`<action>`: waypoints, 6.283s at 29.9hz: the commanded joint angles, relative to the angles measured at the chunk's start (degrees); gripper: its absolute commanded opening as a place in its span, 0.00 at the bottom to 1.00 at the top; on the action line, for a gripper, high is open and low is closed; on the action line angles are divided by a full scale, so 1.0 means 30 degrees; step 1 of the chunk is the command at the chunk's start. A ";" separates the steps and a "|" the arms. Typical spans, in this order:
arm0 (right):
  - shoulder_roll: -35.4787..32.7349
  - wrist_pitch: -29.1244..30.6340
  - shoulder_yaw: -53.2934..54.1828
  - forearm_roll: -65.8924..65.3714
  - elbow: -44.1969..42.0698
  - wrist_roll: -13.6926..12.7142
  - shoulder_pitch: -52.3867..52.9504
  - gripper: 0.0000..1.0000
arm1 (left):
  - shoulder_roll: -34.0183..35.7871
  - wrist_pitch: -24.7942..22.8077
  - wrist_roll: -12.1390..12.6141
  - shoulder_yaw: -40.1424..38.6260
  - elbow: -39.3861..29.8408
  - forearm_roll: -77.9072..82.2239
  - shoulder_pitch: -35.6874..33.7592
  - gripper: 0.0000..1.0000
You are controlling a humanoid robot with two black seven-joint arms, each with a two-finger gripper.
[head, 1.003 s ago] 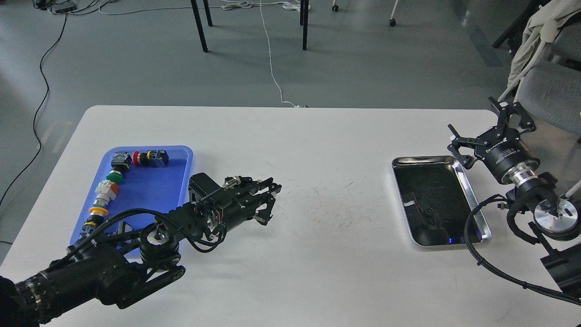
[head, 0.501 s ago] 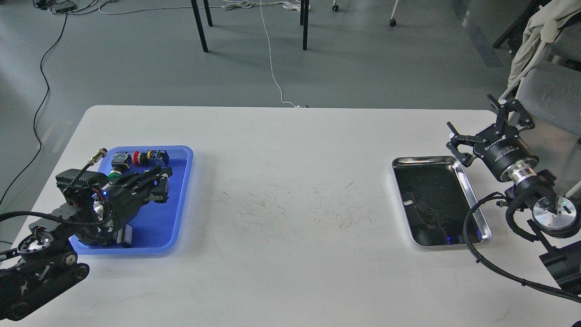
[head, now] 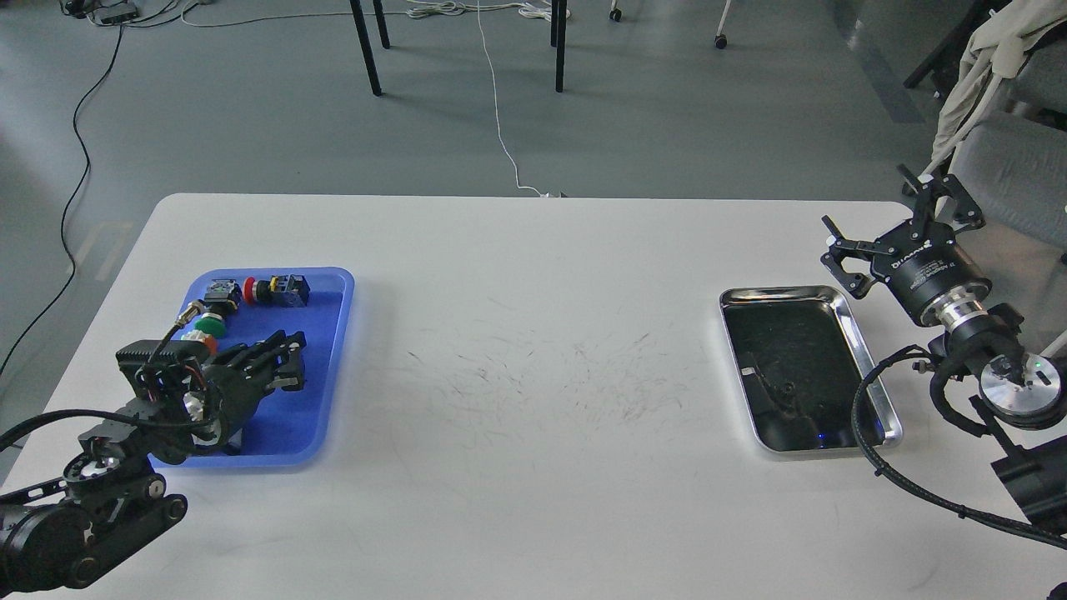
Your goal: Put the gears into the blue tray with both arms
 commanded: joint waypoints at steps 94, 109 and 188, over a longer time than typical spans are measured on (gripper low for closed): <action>-0.3808 -0.1899 -3.2517 -1.6201 0.6793 -0.2315 1.6046 0.62 | -0.4388 -0.4522 0.3706 -0.8282 -0.4251 -2.0361 -0.3281 0.98; -0.3984 -0.1576 -3.3279 -1.6201 0.6938 -0.2286 1.6250 0.02 | -0.4183 -0.4522 0.3706 -0.8311 -0.4251 -2.0361 -0.3280 0.98; 0.7852 -0.6616 -2.3764 -1.1308 0.2167 -0.1671 1.4317 0.93 | -0.2161 -0.3555 0.3940 -0.8340 -0.4984 -2.0361 -0.4041 0.98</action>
